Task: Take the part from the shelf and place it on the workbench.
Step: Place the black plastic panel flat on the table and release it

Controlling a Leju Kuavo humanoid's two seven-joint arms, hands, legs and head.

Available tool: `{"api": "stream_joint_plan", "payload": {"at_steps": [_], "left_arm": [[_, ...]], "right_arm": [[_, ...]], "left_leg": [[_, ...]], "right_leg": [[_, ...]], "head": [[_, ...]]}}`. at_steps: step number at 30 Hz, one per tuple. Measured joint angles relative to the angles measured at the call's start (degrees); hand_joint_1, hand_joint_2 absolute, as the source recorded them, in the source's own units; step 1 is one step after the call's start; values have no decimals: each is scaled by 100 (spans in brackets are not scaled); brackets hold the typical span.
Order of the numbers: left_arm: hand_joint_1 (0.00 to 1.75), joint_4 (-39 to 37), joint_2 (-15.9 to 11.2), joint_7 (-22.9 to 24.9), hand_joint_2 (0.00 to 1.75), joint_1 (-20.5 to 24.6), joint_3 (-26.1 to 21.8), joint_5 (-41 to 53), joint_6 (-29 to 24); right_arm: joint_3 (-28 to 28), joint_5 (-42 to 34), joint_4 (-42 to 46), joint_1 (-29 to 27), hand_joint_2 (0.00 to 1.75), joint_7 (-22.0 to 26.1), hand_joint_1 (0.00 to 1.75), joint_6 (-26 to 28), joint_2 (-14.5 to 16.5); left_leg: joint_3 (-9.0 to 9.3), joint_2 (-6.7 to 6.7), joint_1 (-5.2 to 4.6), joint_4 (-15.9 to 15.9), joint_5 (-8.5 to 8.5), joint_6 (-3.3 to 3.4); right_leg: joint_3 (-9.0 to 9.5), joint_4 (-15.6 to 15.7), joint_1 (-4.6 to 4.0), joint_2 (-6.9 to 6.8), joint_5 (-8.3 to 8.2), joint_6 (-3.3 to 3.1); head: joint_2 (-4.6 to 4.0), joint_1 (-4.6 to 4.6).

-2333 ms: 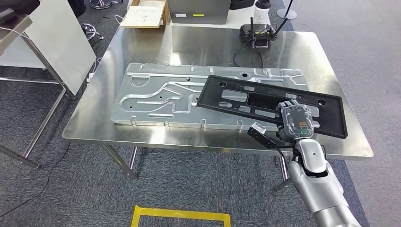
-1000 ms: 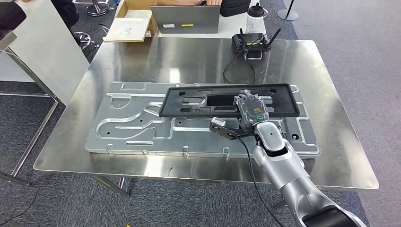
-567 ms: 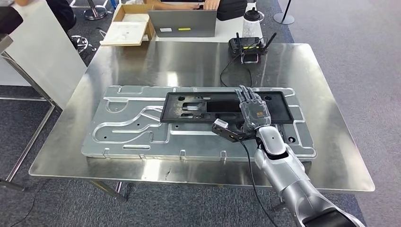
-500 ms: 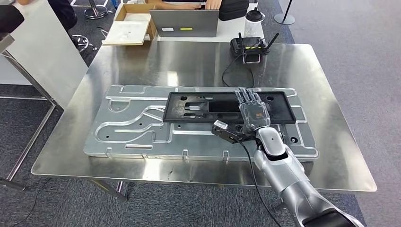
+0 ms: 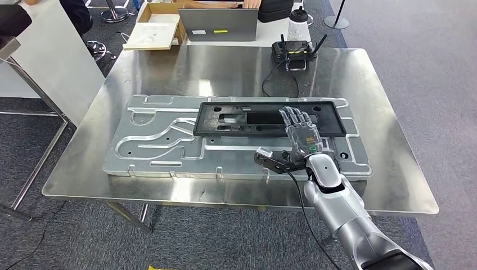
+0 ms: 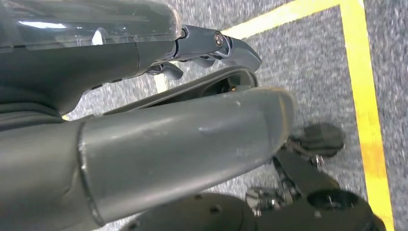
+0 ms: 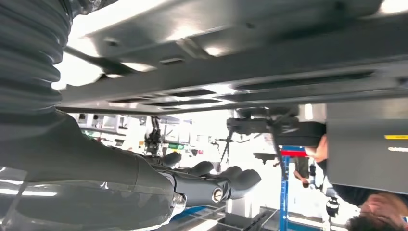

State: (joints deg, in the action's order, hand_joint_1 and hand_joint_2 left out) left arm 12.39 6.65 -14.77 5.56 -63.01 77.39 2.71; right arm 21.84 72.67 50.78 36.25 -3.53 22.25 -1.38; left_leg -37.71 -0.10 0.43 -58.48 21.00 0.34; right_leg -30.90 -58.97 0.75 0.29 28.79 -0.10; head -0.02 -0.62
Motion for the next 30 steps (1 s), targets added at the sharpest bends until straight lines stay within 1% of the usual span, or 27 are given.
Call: {"api": "stream_joint_plan", "payload": {"at_steps": [1, 2, 3, 5, 6, 7, 8, 9, 10, 11, 12, 13, 14, 15, 16, 17, 18, 20, 21, 22, 23, 24, 25, 27, 28, 29, 30], "left_arm": [[0, 0, -2, -1, 0, -5, -2, -3, 0], [0, 0, -3, -1, 0, -12, -4, -5, 1], [0, 0, -4, -1, 0, -17, -6, -7, 3], [0, 0, -3, -1, 0, -19, -7, -8, 9], [0, 0, -3, -1, 0, -18, -7, -8, 11], [0, 0, -3, -1, 0, -18, -8, -9, 13], [0, 0, -4, -1, 0, -19, -9, -9, 13], [0, 0, -5, -1, 0, -19, -10, -10, 13], [0, 0, -8, -1, 0, -16, -10, -10, 13], [0, 0, -11, -1, 0, -9, -11, -10, 13], [0, -1, -13, -2, 0, -1, -12, -10, 14], [0, -1, -15, -2, 0, 6, -13, -10, 14], [0, -1, -14, -2, 0, 8, -13, -10, 15], [0, -1, -13, -2, 0, 8, -13, -10, 15], [0, -1, -12, -1, 0, 8, -13, -10, 16], [0, -2, -11, -1, 0, 7, -13, -10, 16], [0, -2, -10, -1, 0, 6, -13, -11, 16], [0, -2, -11, -1, 0, 3, -14, -17, 20], [0, -2, -11, -1, 0, 0, -15, -23, 25], [0, -2, -11, -1, 0, -1, -17, -28, 28], [0, -2, -10, -1, 0, -2, -18, -32, 31], [0, -2, -10, -1, 0, -3, -19, -34, 33], [0, -2, -9, -1, 0, -3, -20, -34, 33], [0, -2, -3, -1, 0, -3, -20, -35, 38], [0, -2, -1, -1, 0, -3, -20, -36, 42], [0, -2, 2, -1, 0, -3, -20, -38, 46], [0, -2, 2, -1, 0, -8, -21, -43, 48]], "right_arm": [[0, 0, -3, 4, 175, 4, 0, 0, 1], [0, 0, -6, 8, 175, 9, 0, 1, 3], [0, 0, -9, 12, 175, 16, 0, 1, 5], [0, 1, -21, 10, 175, 31, 0, 2, 9], [0, 2, -30, 7, 175, 37, 0, 3, 9], [0, 2, -38, 8, 175, 42, 0, 6, 9], [0, 2, -43, 12, 175, 45, 0, 10, 9], [0, 2, -46, 19, 175, 48, 0, 16, 9], [0, 2, -46, 27, 175, 49, 0, 21, 9], [0, 2, -48, 33, 175, 49, 0, 25, 9], [0, 2, -48, 37, 175, 49, 0, 27, 8], [0, 2, -48, 38, 175, 49, 0, 28, 8], [0, 2, -49, 36, 175, 49, 0, 28, 8], [0, 2, -51, 33, 175, 49, 0, 28, 6], [0, 2, -55, 31, 175, 49, 0, 27, 2], [0, 3, -58, 28, 175, 49, 0, 26, -2], [0, 4, -63, 28, 175, 49, 0, 25, -7], [0, 8, -79, 24, 175, 50, 0, 21, -10], [0, 9, -92, 19, 175, 50, 0, 20, -10], [0, 10, -108, 14, 175, 51, 0, 20, -11], [0, 11, -122, 11, 175, 52, 0, 20, -11], [0, 11, -132, 9, 175, 53, 0, 21, -11], [0, 11, -138, 12, 175, 55, 0, 23, -10], [0, 12, -140, 20, 175, 62, 0, 37, -7], [0, 10, -140, 20, 175, 69, 0, 51, -5], [0, 3, -142, 12, 175, 80, 0, 71, -4], [0, -9, -143, -8, 175, 95, 0, 98, 1]], "left_leg": [[-37, -4, 5, -44, 58, -35], [-96, -7, 11, -179, 215, -66], [-182, -8, 23, -424, 459, -91], [-370, -9, 32, -1127, 988, -137], [-408, -8, 34, -1418, 1117, -153], [-364, -8, 35, -1555, 1123, -160], [-218, -8, 35, -1489, 1022, -158], [24, -8, 34, -1236, 882, -145], [326, -9, 31, -852, 792, -121], [619, -12, 18, -446, 768, -90], [821, -16, 3, -137, 788, -58], [927, -19, -17, 53, 826, -23], [943, -22, -35, 130, 822, 14], [910, -15, -26, 152, 775, 61], [877, 0, -18, 177, 713, 112], [831, 16, -5, 202, 642, 171], [771, 31, 8, 218, 570, 217], [605, 41, -4, 203, 446, 266], [514, 42, -10, 189, 387, 265], [421, 42, -15, 170, 332, 261], [330, 42, -18, 146, 282, 252], [248, 42, -18, 118, 239, 238], [172, 42, -19, 82, 201, 220], [57, 40, -32, 15, 131, 164], [25, 40, -36, -3, 93, 130], [7, 40, -38, -4, 49, 94], [0, 36, -40, 9, 1, 57]], "right_leg": [[-35, 16, 12, -9, -51, -43], [-79, 37, 28, -20, -110, -91], [-136, 51, 40, -29, -169, -125], [-273, 44, 30, -34, -271, -156], [-348, 36, 24, -36, -322, -154], [-421, 29, 19, -39, -372, -150], [-489, 22, 16, -41, -420, -141], [-546, 16, 14, -42, -466, -129], [-588, 10, 11, -42, -508, -111], [-619, 5, 4, -42, -548, -86], [-637, 5, -1, -43, -590, -54], [-648, 12, -1, -46, -633, -17], [-653, 28, -1, -48, -681, 24], [-662, 43, 3, -48, -715, 64], [-688, 24, 7, -43, -677, 97], [-735, -68, 10, -37, -540, 124], [-810, -266, 12, -32, -304, 144], [-994, -941, 18, -29, 252, 175], [-1055, -1274, 19, -30, 402, 188], [-1051, -1485, 18, -30, 418, 195], [-962, -1516, 18, -30, 319, 196], [-775, -1347, 18, -30, 168, 188], [-506, -1022, 16, -30, 52, 170], [4, -284, -15, -28, 60, 109], [139, -49, -33, -26, 114, 77], [175, 55, -53, -25, 147, 44], [143, 68, -48, -28, 115, 7]], "head": [[0, 3], [0, 4], [0, 8], [0, 14], [0, 15], [0, 14], [0, 15], [0, 15], [0, 15], [0, 15], [0, 14], [0, 14], [0, 13], [0, 13], [0, 12], [0, 10], [0, 8], [1, 6], [1, 7], [1, 7], [1, 7], [0, 7], [0, 7], [0, 7], [0, 7], [0, 8], [0, 8]]}}
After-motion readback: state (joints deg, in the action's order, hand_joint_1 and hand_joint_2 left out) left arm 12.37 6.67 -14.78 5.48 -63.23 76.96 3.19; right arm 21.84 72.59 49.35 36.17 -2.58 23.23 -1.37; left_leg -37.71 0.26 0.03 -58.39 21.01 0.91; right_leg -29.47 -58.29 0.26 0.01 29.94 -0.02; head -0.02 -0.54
